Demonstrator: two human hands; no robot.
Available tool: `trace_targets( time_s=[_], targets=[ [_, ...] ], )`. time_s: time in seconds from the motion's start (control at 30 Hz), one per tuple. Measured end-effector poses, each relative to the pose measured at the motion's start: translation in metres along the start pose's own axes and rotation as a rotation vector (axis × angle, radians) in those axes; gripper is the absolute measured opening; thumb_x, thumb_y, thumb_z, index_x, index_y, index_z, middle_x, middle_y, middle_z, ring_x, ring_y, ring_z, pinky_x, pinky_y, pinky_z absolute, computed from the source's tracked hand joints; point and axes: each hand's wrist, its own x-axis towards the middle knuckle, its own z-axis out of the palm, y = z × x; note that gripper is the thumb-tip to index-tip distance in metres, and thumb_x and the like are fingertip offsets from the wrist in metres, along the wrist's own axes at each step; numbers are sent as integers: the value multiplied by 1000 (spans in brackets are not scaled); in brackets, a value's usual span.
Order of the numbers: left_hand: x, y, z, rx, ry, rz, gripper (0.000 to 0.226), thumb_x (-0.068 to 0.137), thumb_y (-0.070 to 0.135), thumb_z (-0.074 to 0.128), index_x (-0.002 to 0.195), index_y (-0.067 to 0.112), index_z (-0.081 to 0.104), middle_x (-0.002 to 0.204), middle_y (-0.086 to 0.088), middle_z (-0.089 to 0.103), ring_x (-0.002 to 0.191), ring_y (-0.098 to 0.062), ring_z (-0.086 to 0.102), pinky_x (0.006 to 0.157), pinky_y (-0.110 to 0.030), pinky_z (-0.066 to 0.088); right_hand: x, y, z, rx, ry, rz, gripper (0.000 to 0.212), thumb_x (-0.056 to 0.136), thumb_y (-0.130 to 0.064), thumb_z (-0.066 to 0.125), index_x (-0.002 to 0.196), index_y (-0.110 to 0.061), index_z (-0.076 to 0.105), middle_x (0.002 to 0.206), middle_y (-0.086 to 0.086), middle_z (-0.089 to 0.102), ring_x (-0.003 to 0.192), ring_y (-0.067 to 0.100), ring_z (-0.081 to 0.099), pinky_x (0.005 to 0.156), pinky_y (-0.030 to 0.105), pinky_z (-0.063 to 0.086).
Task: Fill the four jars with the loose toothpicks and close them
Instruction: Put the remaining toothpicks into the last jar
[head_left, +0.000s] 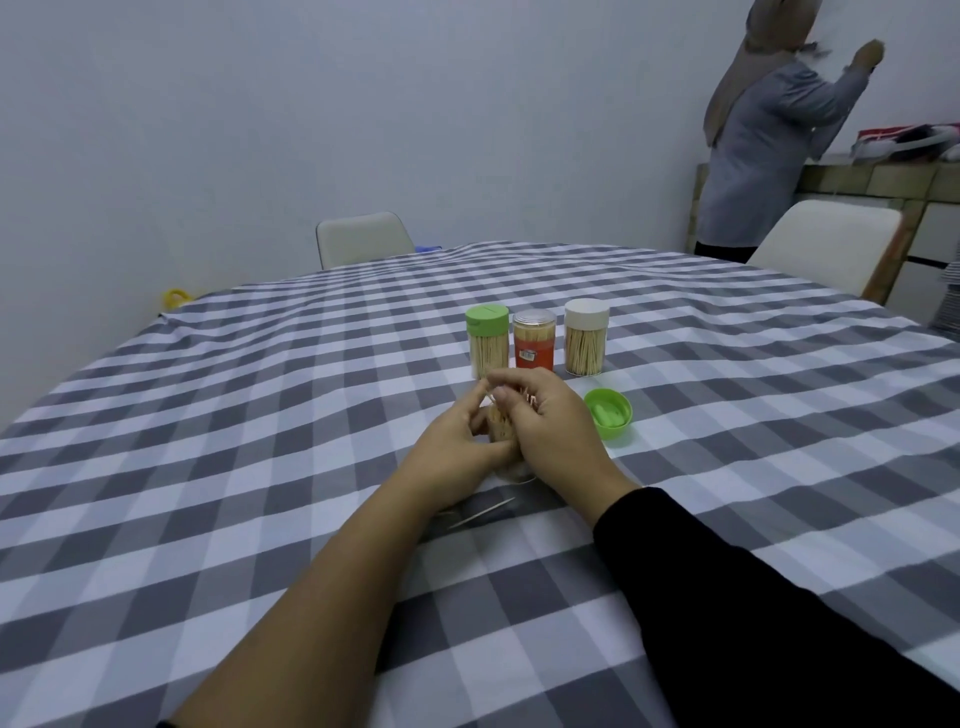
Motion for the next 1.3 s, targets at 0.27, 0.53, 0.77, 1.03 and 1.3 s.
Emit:
trace_targets(
  time_s=[0.27, 0.53, 0.77, 1.03, 1.3],
  targets=[
    [-2, -2, -2, 168, 26, 15, 91, 81, 24, 71, 149, 43, 14, 112, 6, 66, 95, -6, 66, 87, -28, 54, 1, 1, 1, 172, -48, 99, 34, 101, -30, 38, 126, -16, 57, 129, -7, 50, 117, 5, 48, 96, 9, 35],
    [-3, -3, 8, 330, 65, 66, 83, 76, 39, 68, 142, 50, 19, 134, 11, 53, 117, -12, 55, 93, -37, 52, -2, -3, -3, 309, -83, 107, 44, 97, -31, 49, 139, -24, 45, 134, -10, 51, 120, 1, 47, 94, 5, 39],
    [3, -6, 3, 286, 79, -1, 103, 83, 15, 68, 150, 33, -8, 138, 8, 47, 109, -3, 48, 72, -7, 43, -4, 6, 5, -145, -6, -99, 28, 96, -24, 51, 119, -20, 66, 115, -4, 68, 108, 8, 58, 95, 27, 45],
    [2, 4, -15, 401, -18, -82, 93, 78, 36, 74, 151, 29, 18, 146, 8, 40, 123, -13, 48, 86, -21, 42, -6, 0, -4, -209, -41, -186, 43, 91, -36, 46, 127, -16, 60, 132, 4, 55, 125, 18, 46, 106, 43, 35],
    [-32, 2, -61, 726, -108, -162, 31, 88, 33, 63, 119, 26, 66, 121, 6, 65, 99, -8, 60, 92, -27, 49, -17, -39, -12, -483, -209, -442, 24, 90, -20, 55, 108, -18, 71, 105, -3, 68, 97, 13, 59, 84, 27, 48]
  ],
)
